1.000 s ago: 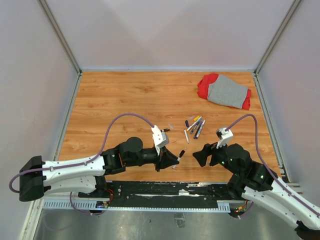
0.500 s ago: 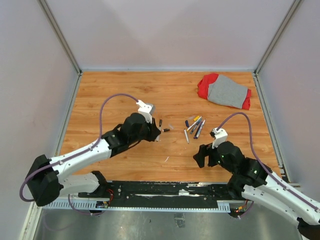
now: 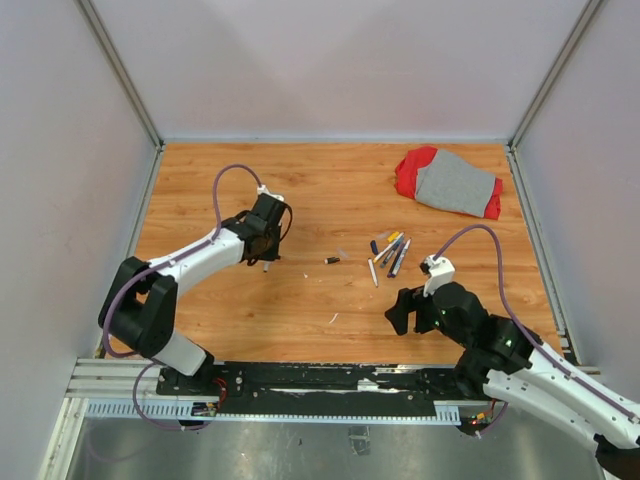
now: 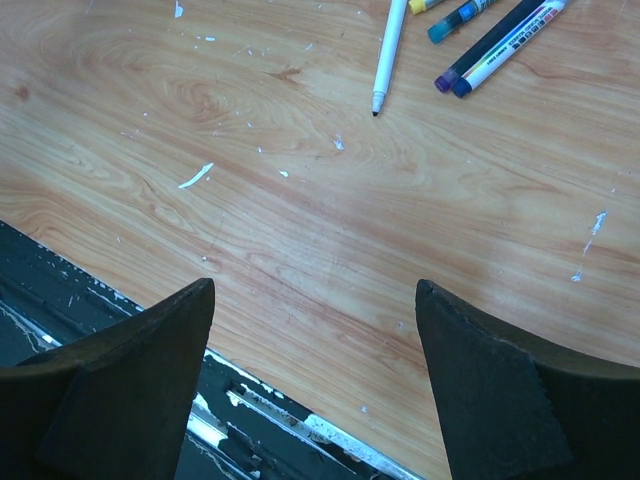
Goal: Insert the pens into the pen caps
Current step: Place the pen at the center of the board.
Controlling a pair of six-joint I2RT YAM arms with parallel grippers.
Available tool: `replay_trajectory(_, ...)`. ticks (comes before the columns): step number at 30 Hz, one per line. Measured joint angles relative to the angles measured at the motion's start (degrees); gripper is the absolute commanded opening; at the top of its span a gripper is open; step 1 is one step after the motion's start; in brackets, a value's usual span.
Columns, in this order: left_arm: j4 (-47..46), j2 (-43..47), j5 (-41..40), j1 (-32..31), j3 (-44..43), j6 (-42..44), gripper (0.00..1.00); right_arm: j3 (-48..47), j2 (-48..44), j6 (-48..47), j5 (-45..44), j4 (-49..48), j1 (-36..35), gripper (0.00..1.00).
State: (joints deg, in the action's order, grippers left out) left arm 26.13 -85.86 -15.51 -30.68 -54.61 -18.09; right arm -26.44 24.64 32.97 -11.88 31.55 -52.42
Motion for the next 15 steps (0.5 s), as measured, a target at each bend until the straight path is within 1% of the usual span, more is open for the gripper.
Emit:
replay_trajectory(9, 1.03, -7.32, 1.05, 7.76, -1.31, 6.12, 0.01, 0.04, 1.49, 0.26, 0.39, 0.00, 0.00, 0.82)
replay_trajectory(15, 1.18, -11.15, 2.49, 9.57, -2.01, 7.48, 0.12, 0.04, 3.26, 0.26, 1.38, 0.00, 0.00, 0.82)
